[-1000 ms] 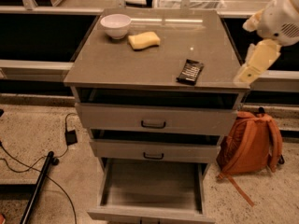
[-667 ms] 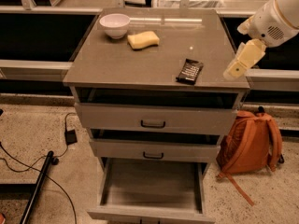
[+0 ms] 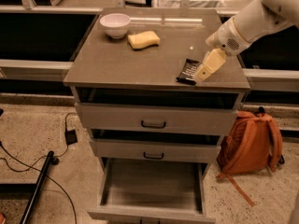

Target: Place rxbar chocolate into bottom drawer

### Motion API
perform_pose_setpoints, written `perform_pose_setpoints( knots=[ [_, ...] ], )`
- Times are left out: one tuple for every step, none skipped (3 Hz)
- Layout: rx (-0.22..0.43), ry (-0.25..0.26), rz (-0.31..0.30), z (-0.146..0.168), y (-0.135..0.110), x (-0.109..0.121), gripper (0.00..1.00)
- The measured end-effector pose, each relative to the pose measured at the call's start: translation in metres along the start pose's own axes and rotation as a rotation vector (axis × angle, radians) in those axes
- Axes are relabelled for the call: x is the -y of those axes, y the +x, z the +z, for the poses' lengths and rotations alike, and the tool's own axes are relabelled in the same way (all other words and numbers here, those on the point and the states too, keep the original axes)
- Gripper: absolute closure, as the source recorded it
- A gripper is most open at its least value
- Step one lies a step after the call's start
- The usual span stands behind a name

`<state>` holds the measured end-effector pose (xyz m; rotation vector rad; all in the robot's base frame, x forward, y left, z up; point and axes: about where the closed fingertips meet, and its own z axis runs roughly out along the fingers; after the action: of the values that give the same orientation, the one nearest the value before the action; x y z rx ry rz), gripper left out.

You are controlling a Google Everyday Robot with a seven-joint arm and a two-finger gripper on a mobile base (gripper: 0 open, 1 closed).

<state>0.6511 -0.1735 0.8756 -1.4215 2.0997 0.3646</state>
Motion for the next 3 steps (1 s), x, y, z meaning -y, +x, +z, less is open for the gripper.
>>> perform_pose_setpoints(
  knots=[
    [0.012, -0.027, -0.020, 0.033, -0.004, 0.009, 0.00],
    [0.021, -0.050, -0.027, 0.054, 0.000, 0.015, 0.11],
    [0.028, -0.072, -0.036, 0.067, 0.003, 0.014, 0.31]
  ],
)
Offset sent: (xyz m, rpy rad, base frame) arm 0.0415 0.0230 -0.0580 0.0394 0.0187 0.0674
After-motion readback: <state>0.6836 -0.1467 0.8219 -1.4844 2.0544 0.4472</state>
